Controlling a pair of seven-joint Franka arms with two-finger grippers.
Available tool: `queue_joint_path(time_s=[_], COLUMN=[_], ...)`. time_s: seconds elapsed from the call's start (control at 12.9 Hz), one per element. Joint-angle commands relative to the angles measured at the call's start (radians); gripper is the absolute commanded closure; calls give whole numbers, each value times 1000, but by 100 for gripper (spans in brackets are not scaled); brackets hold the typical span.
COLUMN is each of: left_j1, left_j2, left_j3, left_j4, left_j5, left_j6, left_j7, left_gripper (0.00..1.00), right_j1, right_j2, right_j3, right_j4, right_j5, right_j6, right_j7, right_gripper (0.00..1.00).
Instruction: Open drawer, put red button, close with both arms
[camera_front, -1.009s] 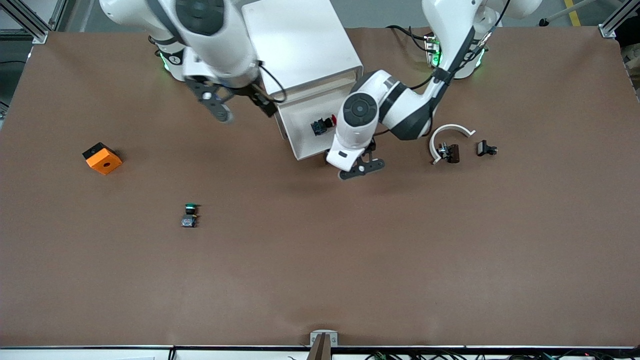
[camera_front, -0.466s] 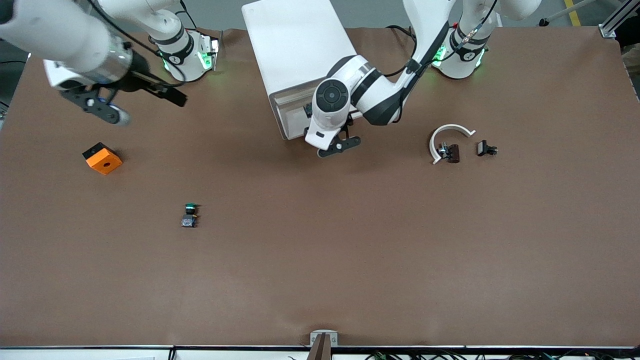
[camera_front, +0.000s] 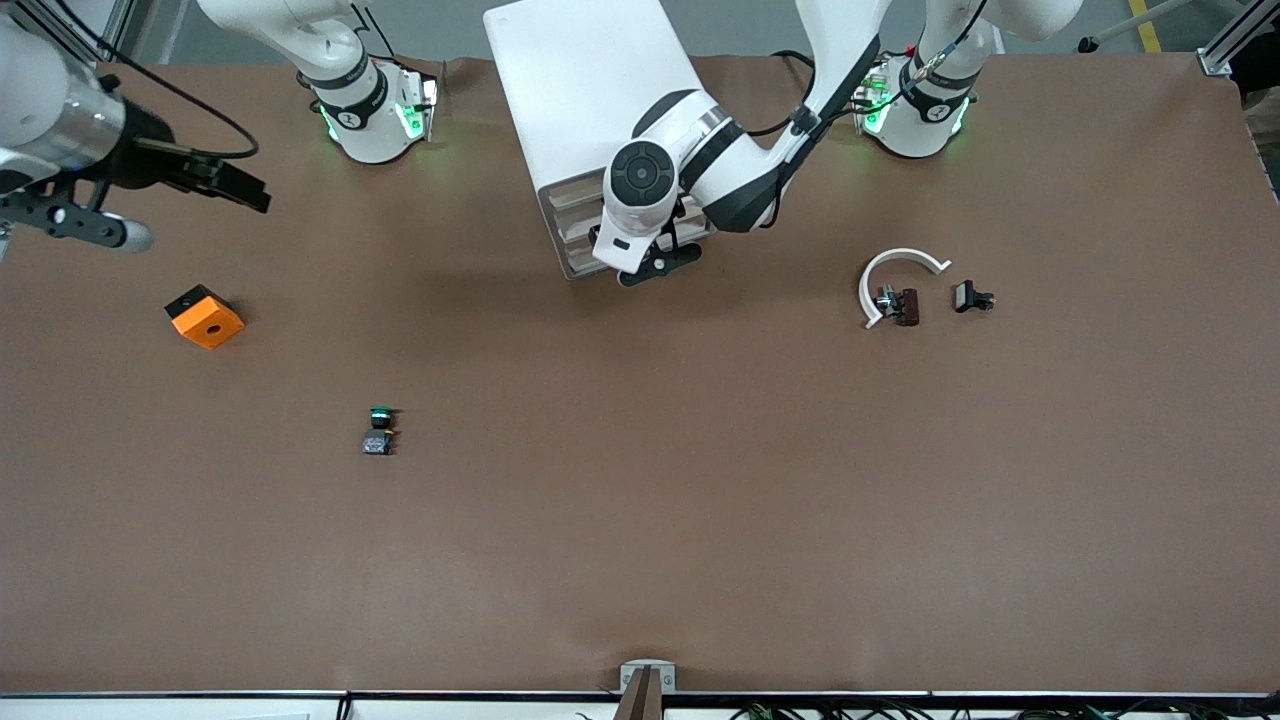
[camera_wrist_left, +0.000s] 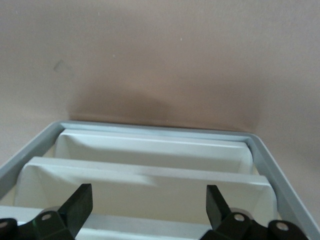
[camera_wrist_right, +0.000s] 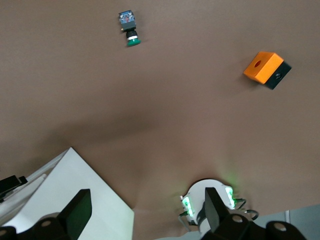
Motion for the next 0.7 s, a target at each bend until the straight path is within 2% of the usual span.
queue_joint_path(time_s=[0.0,0.31,0.62], left_j1=[-6,6,136], left_j2=[-2,-2,-3], left_j3=[-27,-17,6], left_j4=[2,8,61], left_j5=[-25,-15,59], left_j6=[-12,-12,-12], left_j7=[-51,-50,-42], left_gripper=[0,0,0], right_j1=[-71,-132,-152], right_j2=[-66,-134,-157], right_j3=[19,19,19], right_j4=[-91,-204,-215], right_j5=[-20,-43,-85], right_j6=[56,148,153], right_j7=[-116,-252,-310], right_gripper=[0,0,0])
